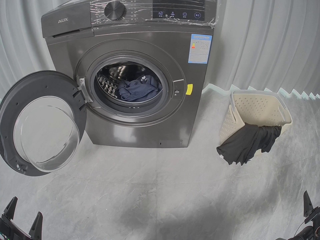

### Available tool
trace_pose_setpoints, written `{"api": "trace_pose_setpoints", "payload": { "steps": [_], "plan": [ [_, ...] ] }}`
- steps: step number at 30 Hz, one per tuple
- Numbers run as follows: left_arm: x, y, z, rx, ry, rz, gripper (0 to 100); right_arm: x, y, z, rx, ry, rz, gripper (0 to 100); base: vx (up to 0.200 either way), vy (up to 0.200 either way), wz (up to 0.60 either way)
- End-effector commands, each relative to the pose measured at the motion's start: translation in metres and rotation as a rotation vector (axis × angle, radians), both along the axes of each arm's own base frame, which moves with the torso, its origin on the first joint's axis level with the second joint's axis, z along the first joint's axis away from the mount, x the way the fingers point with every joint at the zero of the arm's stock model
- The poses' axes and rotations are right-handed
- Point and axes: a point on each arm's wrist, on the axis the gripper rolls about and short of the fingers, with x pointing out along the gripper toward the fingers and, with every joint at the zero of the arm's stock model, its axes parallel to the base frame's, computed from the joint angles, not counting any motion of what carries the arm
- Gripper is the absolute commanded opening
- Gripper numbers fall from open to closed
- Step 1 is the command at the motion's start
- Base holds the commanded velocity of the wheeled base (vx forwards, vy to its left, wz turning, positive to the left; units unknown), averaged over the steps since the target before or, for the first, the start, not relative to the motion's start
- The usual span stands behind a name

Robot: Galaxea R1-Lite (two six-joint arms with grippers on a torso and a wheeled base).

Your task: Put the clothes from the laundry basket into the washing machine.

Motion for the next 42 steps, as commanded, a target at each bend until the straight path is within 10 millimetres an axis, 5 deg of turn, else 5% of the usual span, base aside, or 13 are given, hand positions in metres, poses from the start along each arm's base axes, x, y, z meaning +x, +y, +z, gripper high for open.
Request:
{"api": "trace_pose_setpoints", "payload": {
  "steps": [1,10,17,29,34,42],
  "plan": [
    [-0.0001,0.0010,-0.0042,0.016,-0.003,0.053,100,-0.0042,0.0027,-0.0055,-0.040,-0.037,0.028,100,0.000,0.000,0.00],
    [-0.0003,0.0034,-0.0051,0.031,0.012,0.158,100,-0.0038,0.0064,-0.0124,0.014,0.034,0.193,100,0.000,0.000,0.00],
    [-0.0009,-0.0026,-0.0040,-0.071,0.016,-0.121,100,-0.0039,0.0053,-0.0124,0.037,0.030,0.145,100,0.000,0.000,0.00],
    [-0.0008,0.0040,-0.0055,0.049,0.027,0.189,100,-0.0040,0.0052,-0.0124,0.037,0.029,0.147,100,0.000,0.000,0.00],
    [0.0002,0.0000,-0.0111,0.057,0.058,-0.002,100,-0.0038,0.0052,-0.0128,0.035,0.032,0.147,100,0.000,0.000,0.00],
    [0.0002,0.0009,-0.0110,0.044,0.058,0.044,100,-0.0040,0.0052,-0.0124,0.038,0.028,0.145,100,0.000,-0.075,0.00]
  ]
}}
